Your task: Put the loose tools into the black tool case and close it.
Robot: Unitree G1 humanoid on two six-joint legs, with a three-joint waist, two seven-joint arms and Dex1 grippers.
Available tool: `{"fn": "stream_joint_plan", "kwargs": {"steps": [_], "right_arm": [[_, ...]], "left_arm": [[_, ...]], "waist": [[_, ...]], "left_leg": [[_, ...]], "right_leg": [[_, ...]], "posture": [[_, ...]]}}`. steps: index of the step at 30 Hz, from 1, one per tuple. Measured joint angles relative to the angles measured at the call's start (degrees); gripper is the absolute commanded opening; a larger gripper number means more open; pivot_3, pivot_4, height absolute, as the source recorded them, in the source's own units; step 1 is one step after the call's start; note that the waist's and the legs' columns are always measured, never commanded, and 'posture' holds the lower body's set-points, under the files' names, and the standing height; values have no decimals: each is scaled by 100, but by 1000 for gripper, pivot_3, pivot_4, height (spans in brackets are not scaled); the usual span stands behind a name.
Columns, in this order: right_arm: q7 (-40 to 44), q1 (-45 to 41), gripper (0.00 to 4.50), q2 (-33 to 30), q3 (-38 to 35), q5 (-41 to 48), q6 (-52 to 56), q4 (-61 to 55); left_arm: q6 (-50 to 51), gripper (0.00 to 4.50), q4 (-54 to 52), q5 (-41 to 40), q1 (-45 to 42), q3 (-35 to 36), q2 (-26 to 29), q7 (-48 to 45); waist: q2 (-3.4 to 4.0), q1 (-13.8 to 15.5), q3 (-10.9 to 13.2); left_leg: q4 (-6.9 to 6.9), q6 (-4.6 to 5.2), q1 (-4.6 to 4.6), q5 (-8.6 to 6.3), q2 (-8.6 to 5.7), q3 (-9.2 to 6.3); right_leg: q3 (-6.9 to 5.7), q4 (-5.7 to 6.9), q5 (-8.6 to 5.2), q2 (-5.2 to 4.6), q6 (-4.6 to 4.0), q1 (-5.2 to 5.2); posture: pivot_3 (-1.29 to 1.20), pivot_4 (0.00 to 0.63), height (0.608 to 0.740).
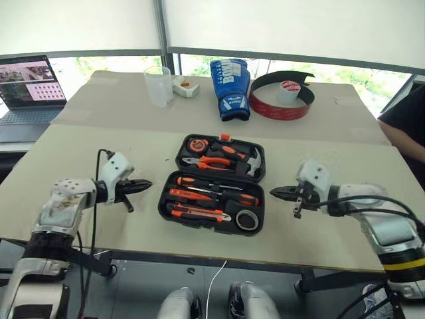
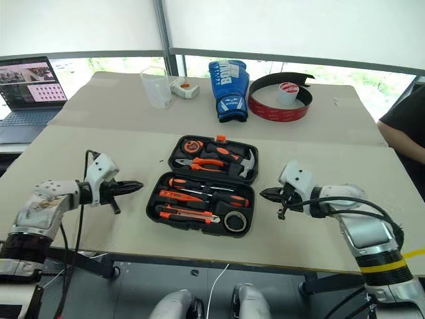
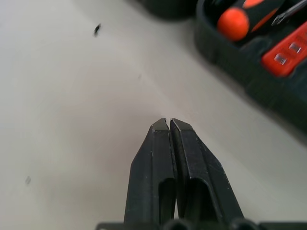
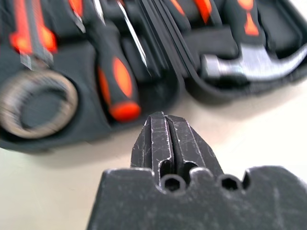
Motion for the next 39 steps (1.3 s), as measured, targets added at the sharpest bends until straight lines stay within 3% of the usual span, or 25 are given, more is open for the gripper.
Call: {"fn": "stream_joint_plan", "kwargs": {"steps": [8,14,23,26,30,35,36,39], "right_arm": [[59,101,0,143,75,-190,-106,-38],[591,989,0,-282,-219,229,132,-969],[442,1473,0,-420,-372,205,274,-1441],[381,1468,837,-610,-455,225,472,-1406],[269,1159,2253,-685,-893,535,1298,-1188],[-529,-693,3957,216,-1370,1602,3499,-739],[-668,-965,4326,336,-1385,1708,3758,-675],[-1145,-1564,4421,743,-1236,1625,4060,-147]], "left_arm": [[438,61,-814,-157,222,-221,-110,-451],[903,61,-1734,-229,664,-331,332,-859],[950,61,-2087,-229,1012,-373,404,-829],[1061,804,-1980,-239,1009,-366,564,-841],[1120,2375,-1287,-222,709,-113,702,-665],[2310,4185,-419,-702,-771,388,-74,59],[2623,4241,-357,-812,-1002,446,-198,178],[3517,4241,88,-948,-1579,487,-507,475]], "waist": [[0,-36,0],[2,-3,1],[2,8,0],[2,7,1],[2,-4,1],[-3,-7,3],[-5,-6,-1],[-11,-18,-7]], "left_leg": [[1,-4,4,3,2,-2],[-18,-3,6,2,1,-6],[-18,-4,7,1,1,-7],[-18,-4,7,1,1,-6],[-18,-4,8,2,3,-7],[-2,-5,1,4,2,-10],[-2,-5,10,4,2,-10],[-6,-5,5,5,-2,-7]], "right_leg": [[2,2,0,2,0,-1],[1,-6,-1,1,0,-1],[4,-6,-2,-2,2,0],[3,-6,-2,-2,2,0],[3,-5,-2,-1,1,-2],[-1,6,9,-2,-1,-2],[-1,11,11,1,-6,7],[-2,7,24,6,-26,5]], "posture": [[0,150,727],[0,150,727],[0,150,727],[0,150,727],[0,150,727],[0,150,727],[0,150,727],[0,150,727]]}}
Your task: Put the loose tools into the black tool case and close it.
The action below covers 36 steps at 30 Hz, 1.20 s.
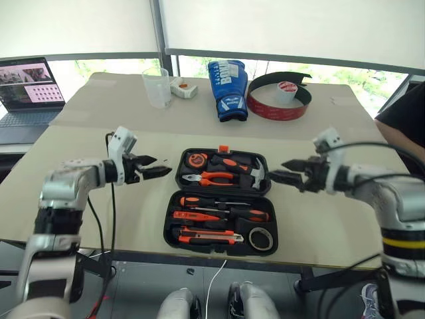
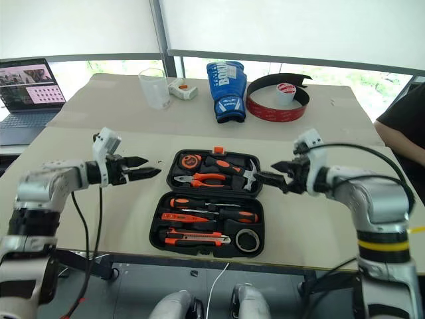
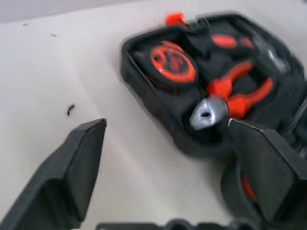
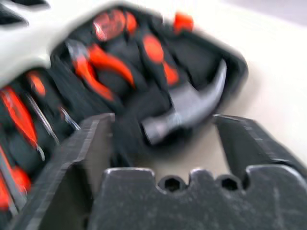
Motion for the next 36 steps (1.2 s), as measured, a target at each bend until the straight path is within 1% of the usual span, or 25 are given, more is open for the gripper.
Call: {"fn": "stream_joint_plan", "kwargs": {"steps": [2,5,8,11,12,13,14,18,19,21,22,23,25,32,34,36], "right_arm": [[-320,-278,4421,247,206,-194,56,526],[-599,-370,4421,441,414,-395,63,1029],[-719,-426,4421,441,568,-593,20,1328],[-748,-460,4421,441,616,-676,-83,1378],[-748,-459,4037,441,616,-695,-94,1378],[-747,-457,3929,441,615,-704,-95,1378],[-748,-446,3737,445,614,-705,-95,1373],[-744,-351,2281,548,615,-710,-147,1273],[-744,-338,2031,568,615,-708,-149,1243],[-744,-332,1298,596,613,-697,-149,1200],[-749,-332,1031,612,610,-697,-149,1189],[-759,-332,609,630,611,-698,-150,1161],[-789,-332,24,640,582,-700,-150,1128],[-742,-303,24,640,577,-711,-401,1093],[-793,-307,24,664,521,-726,-544,1093],[-1008,-345,24,768,406,-800,-861,1092]], "left_arm": [[298,4241,347,18,-250,-38,-240,226],[403,4241,829,72,-432,-74,-461,513],[300,4241,1263,110,-592,-54,-619,649],[145,4241,1444,147,-634,-57,-736,679],[98,3719,1509,162,-645,-56,-800,713],[75,3522,1542,168,-647,-56,-840,736],[59,3182,1557,170,-647,-56,-871,751],[33,1650,1574,263,-648,-61,-892,790],[9,1366,1575,268,-651,-50,-882,806],[4,649,1575,271,-709,-45,-875,800],[0,369,1575,272,-732,-36,-872,792],[-1,27,1598,272,-750,-34,-872,787],[-2,0,1665,267,-760,11,-871,787],[-296,0,1501,270,-630,20,-861,657],[-691,0,1333,312,-502,7,-872,616],[-1336,0,1165,386,-385,72,-957,671]], "waist": [[0,-12,0],[0,-21,0],[0,-38,0],[0,-78,0],[0,-88,0],[0,-95,0],[0,-109,0],[0,-132,0],[0,-132,0],[1,-126,-1],[1,-121,-3],[3,-114,-6],[1,-117,-10],[1,-119,-10],[0,-118,-9],[0,-118,-4]], "left_leg": [[-5,0,-4,0,-2,7],[-21,-1,-11,1,-3,10],[-26,-2,-13,1,-3,12],[-25,-3,-11,2,-2,12],[-23,-5,-6,3,-2,13],[-21,-7,-3,4,-3,15],[-19,-10,-2,6,-2,15],[-20,-34,10,20,-1,15],[-21,-38,12,23,0,14],[-23,-44,15,26,1,12],[-22,-44,15,27,1,10],[-22,-43,18,27,0,11],[-21,-42,19,27,-1,12],[-20,-40,16,29,-1,12],[-20,-40,9,29,-1,13],[-19,-41,-3,30,-1,13]], "right_leg": [[-4,3,3,1,-5,-1],[-13,4,6,7,-9,-4],[-15,1,5,9,-8,-5],[-13,-1,0,7,1,-4],[-10,-4,-4,6,8,-3],[-9,-5,-7,4,12,-2],[-8,-6,-11,2,20,-2],[1,6,-14,1,26,-2],[2,7,-14,1,26,-2],[2,11,-14,0,25,0],[1,11,-14,-2,24,1],[1,12,-14,-6,24,4],[1,12,-13,-10,24,7],[1,13,-6,-12,12,4],[0,12,2,-12,-1,-3],[0,11,9,-13,-13,-14]], "posture": [[0,150,727],[0,150,727],[0,150,727],[0,150,727],[0,150,727],[0,150,727],[0,150,727],[0,150,727],[0,150,727],[0,150,727],[0,150,727],[0,150,727],[0,150,727],[0,150,727],[0,150,727],[0,150,727]]}}
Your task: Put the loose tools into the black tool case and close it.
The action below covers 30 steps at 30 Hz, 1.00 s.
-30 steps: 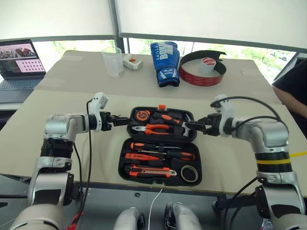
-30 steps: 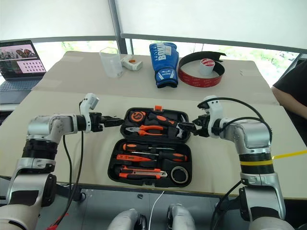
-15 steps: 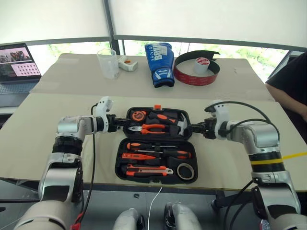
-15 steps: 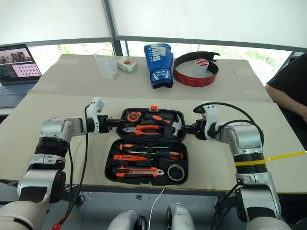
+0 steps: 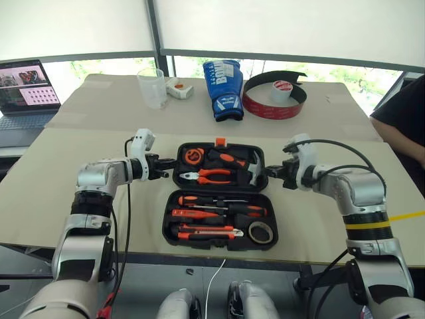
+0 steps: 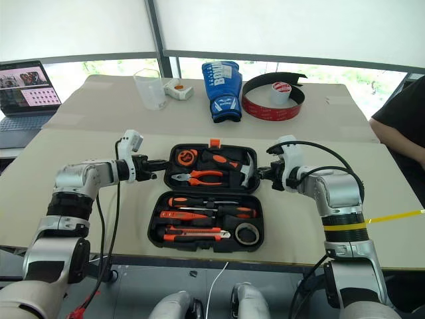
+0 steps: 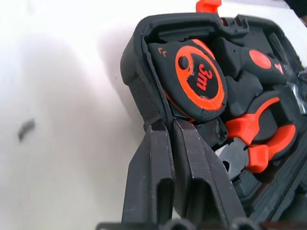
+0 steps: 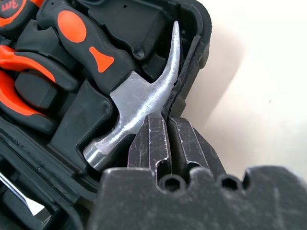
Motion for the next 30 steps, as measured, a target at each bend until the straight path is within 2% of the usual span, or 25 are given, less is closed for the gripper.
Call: {"fn": "stream_joint_plan", "kwargs": {"steps": [6,9,10,16,20,23,27,28,30], "right_arm": [[-303,95,24,-11,-2,-624,-1494,-436],[-380,489,24,-24,103,-903,-2123,-664],[-440,851,24,-26,181,-1115,-2677,-805],[-527,1660,24,59,163,-1329,-3634,-1149],[-486,2283,24,41,114,-1324,-3998,-1559],[-278,2714,963,-106,-17,-1172,-4013,-1999],[67,3359,2271,-576,-559,-738,-3601,-2546],[358,3498,2351,-874,-821,-408,-3357,-2826],[871,3786,2351,-1355,-1269,101,-3103,-3211]], "left_arm": [[-2258,0,-529,493,214,-64,-50,73],[-2880,0,-709,714,518,-147,-45,113],[-3234,0,-939,785,778,-155,-43,150],[-3853,0,-1313,1000,1338,-201,-32,378],[-3756,0,-1886,972,1865,-174,35,461],[-3424,948,-2494,772,2263,-94,192,447],[-2505,2357,-3112,354,2992,386,714,426],[-1985,2698,-3377,14,3160,617,973,305],[-1407,2698,-3574,-381,3297,902,1500,-7]], "waist": [[0,-5,1],[1,-6,1],[1,-12,1],[0,-12,-2],[1,-5,-5],[1,-7,-5],[1,-8,-2],[1,3,-1],[1,32,-1]], "left_leg": [[-29,0,-16,4,1,6],[-39,1,-19,5,3,9],[-42,1,-20,5,3,11],[-42,0,30,4,5,15],[-42,-4,53,5,13,15],[-42,-4,55,5,16,15],[-42,-3,35,6,19,13],[-41,-3,31,5,19,9],[-41,-2,29,4,19,-2]], "right_leg": [[-3,-6,3,15,-8,-23],[-8,-6,2,25,-7,-21],[-8,-9,1,27,-6,-21],[3,-28,-26,16,39,24],[15,-12,-27,13,40,33],[18,-7,-27,13,39,31],[16,-8,-28,15,38,12],[13,-10,-28,15,38,10],[5,-13,-31,17,35,12]], "posture": [[0,150,727],[0,150,727],[0,150,727],[0,150,727],[0,150,727],[0,150,727],[0,150,727],[0,150,727],[0,150,727]]}}
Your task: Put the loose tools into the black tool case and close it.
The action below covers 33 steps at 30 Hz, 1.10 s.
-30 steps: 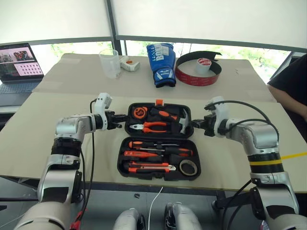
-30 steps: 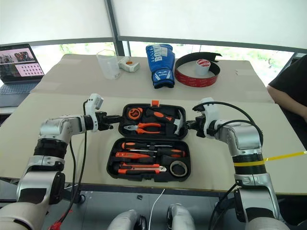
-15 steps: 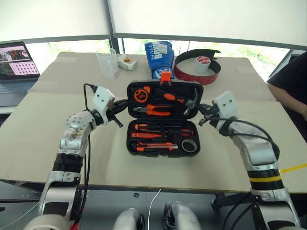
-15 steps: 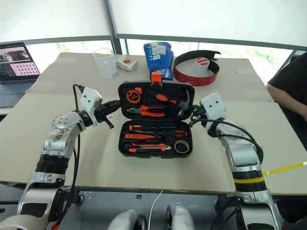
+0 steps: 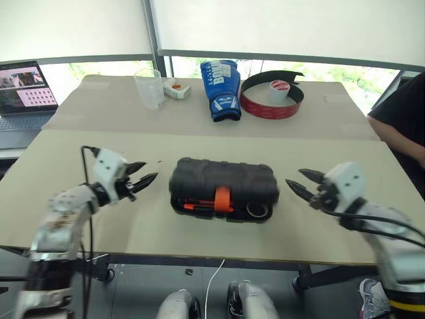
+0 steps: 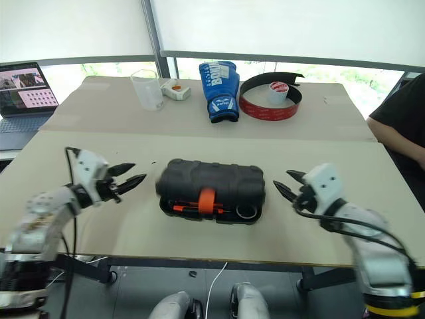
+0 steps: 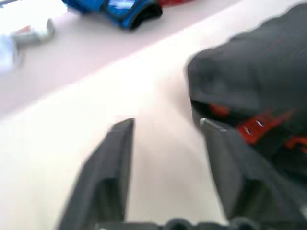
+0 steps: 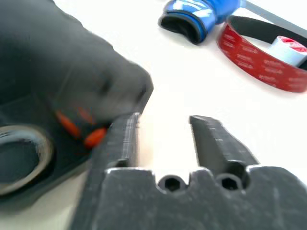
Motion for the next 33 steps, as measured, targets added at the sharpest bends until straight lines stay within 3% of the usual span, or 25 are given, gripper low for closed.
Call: {"fn": "stream_joint_plan", "kwargs": {"steps": [2,4,5,6,7,10,12,13,19,23,26,33], "right_arm": [[755,664,2351,-577,-436,450,166,-386],[1345,1239,2351,-819,-471,700,299,-543],[1518,1353,1833,-877,-357,758,315,-579],[1647,1423,1660,-915,-221,755,310,-612],[1692,1400,1297,-938,-77,748,303,-637],[1752,1013,212,-936,569,494,186,-691],[1721,696,0,-922,1012,210,95,-671],[1705,598,0,-911,1176,99,61,-646],[1634,-84,0,-797,2009,-529,-60,-270],[1454,-565,0,-530,2417,-982,-121,178],[1206,-736,0,-437,2438,-1259,-143,673],[393,-1553,0,21,2140,-1696,-314,1996]], "left_arm": [[335,2698,151,-205,78,216,719,-557],[221,2698,782,-62,-337,32,911,-870],[78,2763,1081,80,-572,-139,895,-944],[-118,2199,1520,272,-971,-400,782,-1028],[-277,1987,1836,408,-1275,-574,640,-1047],[-1092,791,3073,1011,-2474,-1311,13,-1178],[-1574,170,3744,1378,-3028,-1693,-354,-1248],[-1813,74,4081,1498,-3246,-1809,-512,-1277],[-2988,74,5788,2066,-4224,-2171,-1305,-1303],[-3236,74,6086,2087,-4424,-2211,-1654,-1653],[-3187,74,5834,2025,-4328,-2212,-1536,-2283],[-2327,74,3859,1633,-3225,-2326,-1052,-3471]], "waist": [[1,55,-2],[4,155,-5],[5,181,-5],[4,223,-4],[1,264,-5],[-18,286,-9],[-24,267,-11],[-25,250,-11],[-34,164,-7],[-42,95,-2],[-42,68,-2],[-36,-21,-3]], "left_leg": [[-5,1,8,-2,1,-6],[-6,17,11,-14,-1,-6],[-6,17,6,-16,-5,-4],[-3,18,3,-18,-6,-1],[10,21,-7,-20,-7,-2],[33,46,-31,-25,-11,-3],[39,56,-39,-26,-14,4],[39,58,-41,-25,-15,7],[35,59,-59,-26,-18,9],[60,58,-57,-26,-15,10],[77,55,-53,-25,-11,11],[92,54,-52,-25,-7,9]], "right_leg": [[-5,-9,-6,4,-3,11],[-7,-16,-8,0,-4,17],[-6,-18,-8,-3,-3,14],[-3,-20,-6,-4,-1,15],[-3,-20,-2,-4,6,14],[-1,-26,10,-5,22,7],[2,-29,10,-4,20,5],[1,-31,11,-4,18,4],[-25,-33,20,11,3,1],[-16,-33,7,-2,26,1],[-9,-20,6,-9,27,2],[-1,9,5,-14,16,-6]], "posture": [[0,150,727],[0,150,727],[0,150,727],[0,150,727],[0,150,727],[0,150,727],[0,150,727],[0,150,727],[0,150,727],[0,150,727],[0,150,727],[0,150,727]]}}
